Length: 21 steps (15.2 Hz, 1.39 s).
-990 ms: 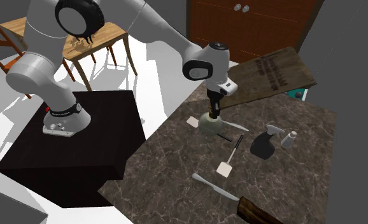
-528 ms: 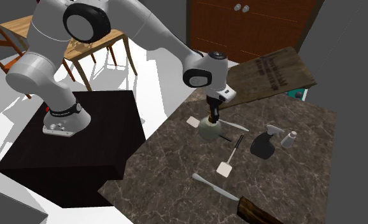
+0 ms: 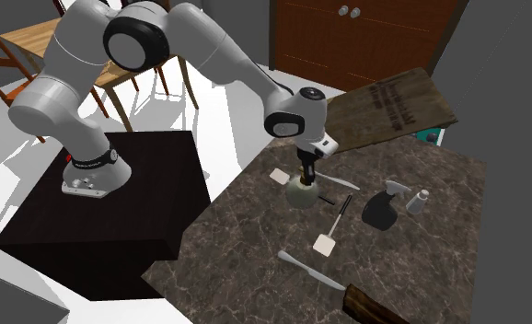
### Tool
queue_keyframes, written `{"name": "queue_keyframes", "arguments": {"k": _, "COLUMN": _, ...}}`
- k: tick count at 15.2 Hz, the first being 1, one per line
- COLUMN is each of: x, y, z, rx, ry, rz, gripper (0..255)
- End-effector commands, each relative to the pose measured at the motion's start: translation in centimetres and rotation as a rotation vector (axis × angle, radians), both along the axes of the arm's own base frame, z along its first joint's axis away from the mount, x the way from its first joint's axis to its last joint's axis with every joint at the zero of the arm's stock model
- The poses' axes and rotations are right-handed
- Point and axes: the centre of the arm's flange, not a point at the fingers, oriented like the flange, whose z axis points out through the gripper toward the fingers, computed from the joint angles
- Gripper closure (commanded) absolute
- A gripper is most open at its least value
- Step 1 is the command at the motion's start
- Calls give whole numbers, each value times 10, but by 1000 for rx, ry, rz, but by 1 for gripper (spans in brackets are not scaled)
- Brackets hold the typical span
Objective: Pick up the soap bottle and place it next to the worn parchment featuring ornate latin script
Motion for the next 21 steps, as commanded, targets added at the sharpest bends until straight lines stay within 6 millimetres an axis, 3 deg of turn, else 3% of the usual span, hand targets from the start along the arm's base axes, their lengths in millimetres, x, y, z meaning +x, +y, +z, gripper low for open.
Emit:
{"name": "queue_keyframes", "arguments": {"k": 1, "x": 0, "y": 0, "z": -2, "rx": 0, "ry": -1, "rz": 0, "gripper": 255}}
{"name": "queue_keyframes", "arguments": {"k": 7, "x": 0, "y": 0, "z": -2, "rx": 0, "ry": -1, "rz": 0, "gripper": 255}}
{"name": "queue_keyframes", "arguments": {"k": 8, "x": 1, "y": 0, "z": -2, "rx": 0, "ry": -1, "rz": 0, "gripper": 0}}
{"name": "queue_keyframes", "arguments": {"k": 13, "x": 0, "y": 0, "z": -2, "rx": 0, "ry": -1, "rz": 0, "gripper": 0}}
{"name": "queue_keyframes", "arguments": {"k": 17, "x": -3, "y": 2, "z": 47, "rx": 0, "ry": -1, "rz": 0, "gripper": 0}}
{"name": "queue_keyframes", "arguments": {"k": 21, "x": -3, "y": 2, "z": 47, "rx": 0, "ry": -1, "rz": 0, "gripper": 0}}
